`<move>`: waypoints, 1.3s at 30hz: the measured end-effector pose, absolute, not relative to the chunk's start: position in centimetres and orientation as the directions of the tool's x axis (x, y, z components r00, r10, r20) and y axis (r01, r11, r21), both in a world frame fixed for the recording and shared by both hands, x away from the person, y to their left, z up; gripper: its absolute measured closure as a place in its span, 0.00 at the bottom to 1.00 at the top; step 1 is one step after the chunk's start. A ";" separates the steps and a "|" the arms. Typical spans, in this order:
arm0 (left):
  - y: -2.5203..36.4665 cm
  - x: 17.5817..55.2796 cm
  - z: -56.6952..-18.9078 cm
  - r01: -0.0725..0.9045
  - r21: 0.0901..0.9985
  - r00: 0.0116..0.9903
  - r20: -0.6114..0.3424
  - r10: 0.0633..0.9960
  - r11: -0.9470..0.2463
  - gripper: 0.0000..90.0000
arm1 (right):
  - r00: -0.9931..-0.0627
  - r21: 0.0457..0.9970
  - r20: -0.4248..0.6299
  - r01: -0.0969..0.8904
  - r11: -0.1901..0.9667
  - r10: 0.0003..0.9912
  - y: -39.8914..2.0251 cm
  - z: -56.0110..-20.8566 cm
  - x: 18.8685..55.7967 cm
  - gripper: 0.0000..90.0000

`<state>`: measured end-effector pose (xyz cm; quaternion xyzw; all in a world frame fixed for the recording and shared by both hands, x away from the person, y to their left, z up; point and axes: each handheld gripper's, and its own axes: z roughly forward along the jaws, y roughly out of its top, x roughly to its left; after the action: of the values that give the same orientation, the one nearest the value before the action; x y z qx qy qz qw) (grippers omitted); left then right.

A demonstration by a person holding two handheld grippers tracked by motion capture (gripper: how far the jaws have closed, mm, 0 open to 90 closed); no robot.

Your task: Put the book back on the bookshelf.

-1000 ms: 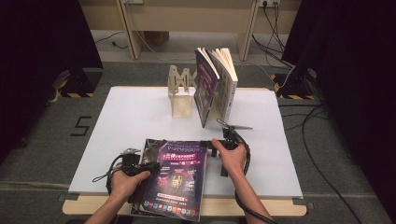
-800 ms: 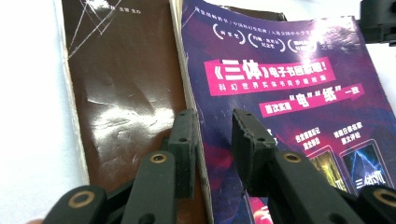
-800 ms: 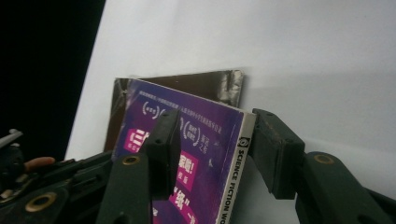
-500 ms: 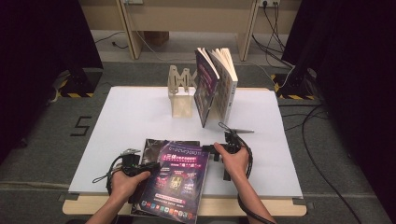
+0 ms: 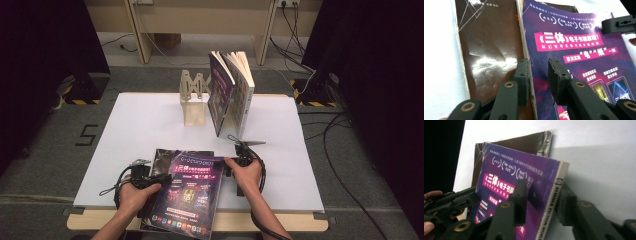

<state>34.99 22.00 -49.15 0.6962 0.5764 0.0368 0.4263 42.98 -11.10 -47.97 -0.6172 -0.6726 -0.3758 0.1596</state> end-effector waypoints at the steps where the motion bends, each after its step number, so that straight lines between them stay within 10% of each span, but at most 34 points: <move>1: 22.0 35.0 -49.2 0.770 0.638 0.335 -0.438 0.834 0.026 0.78 | -0.194 0.311 0.679 0.950 -0.038 0.708 -11.1 -47.8 43.0 0.79; 39: 22.9 34.7 -48.7 0.704 0.709 0.365 -0.400 0.841 0.031 0.62 | -0.345 0.594 0.582 0.799 -0.095 0.737 -12.8 -38.1 42.1 0.92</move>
<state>34.74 22.88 -48.73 0.6919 0.5582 0.0756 0.4517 42.14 -12.81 -38.14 -0.5714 -0.6719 -0.4700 0.0331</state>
